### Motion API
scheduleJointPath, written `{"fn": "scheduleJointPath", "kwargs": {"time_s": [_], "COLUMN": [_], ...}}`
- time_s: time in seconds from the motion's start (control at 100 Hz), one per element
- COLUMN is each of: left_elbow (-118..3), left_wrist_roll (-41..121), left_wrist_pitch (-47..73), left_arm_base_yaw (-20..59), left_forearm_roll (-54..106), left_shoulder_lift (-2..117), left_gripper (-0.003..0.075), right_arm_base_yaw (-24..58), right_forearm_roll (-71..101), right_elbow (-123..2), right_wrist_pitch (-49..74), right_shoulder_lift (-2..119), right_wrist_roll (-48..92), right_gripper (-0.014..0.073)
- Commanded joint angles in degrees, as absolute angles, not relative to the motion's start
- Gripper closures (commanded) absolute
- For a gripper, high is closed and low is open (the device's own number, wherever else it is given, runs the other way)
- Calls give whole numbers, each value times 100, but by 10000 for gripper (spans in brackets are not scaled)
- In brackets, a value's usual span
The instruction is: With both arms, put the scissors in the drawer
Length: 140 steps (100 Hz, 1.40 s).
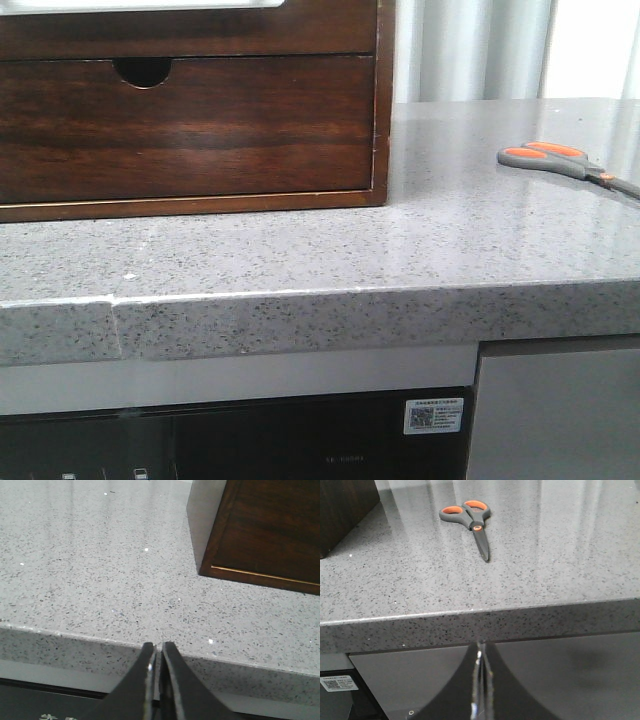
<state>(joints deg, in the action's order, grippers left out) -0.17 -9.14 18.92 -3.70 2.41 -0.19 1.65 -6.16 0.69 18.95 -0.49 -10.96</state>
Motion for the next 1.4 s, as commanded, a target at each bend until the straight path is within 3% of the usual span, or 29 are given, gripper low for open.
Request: {"fn": "scheduleJointPath", "kwargs": {"time_s": [0.0, 1.39], "left_elbow": [90, 90], "left_wrist_roll": [-962, -952], "left_wrist_pitch": [1664, 1467], "left_arm_base_yaw": [-383, -383], "left_forearm_roll": [313, 217], "left_shoulder_lift": [-221, -221], "left_gripper": [740, 740], "right_arm_base_yaw": [132, 132], "right_forearm_roll": [-711, -711], "right_elbow": [251, 251], "right_wrist_pitch": [1742, 1754], "right_shoulder_lift": [-214, -214], "right_wrist_roll": [-1070, -1070], "right_gripper": [659, 659]}}
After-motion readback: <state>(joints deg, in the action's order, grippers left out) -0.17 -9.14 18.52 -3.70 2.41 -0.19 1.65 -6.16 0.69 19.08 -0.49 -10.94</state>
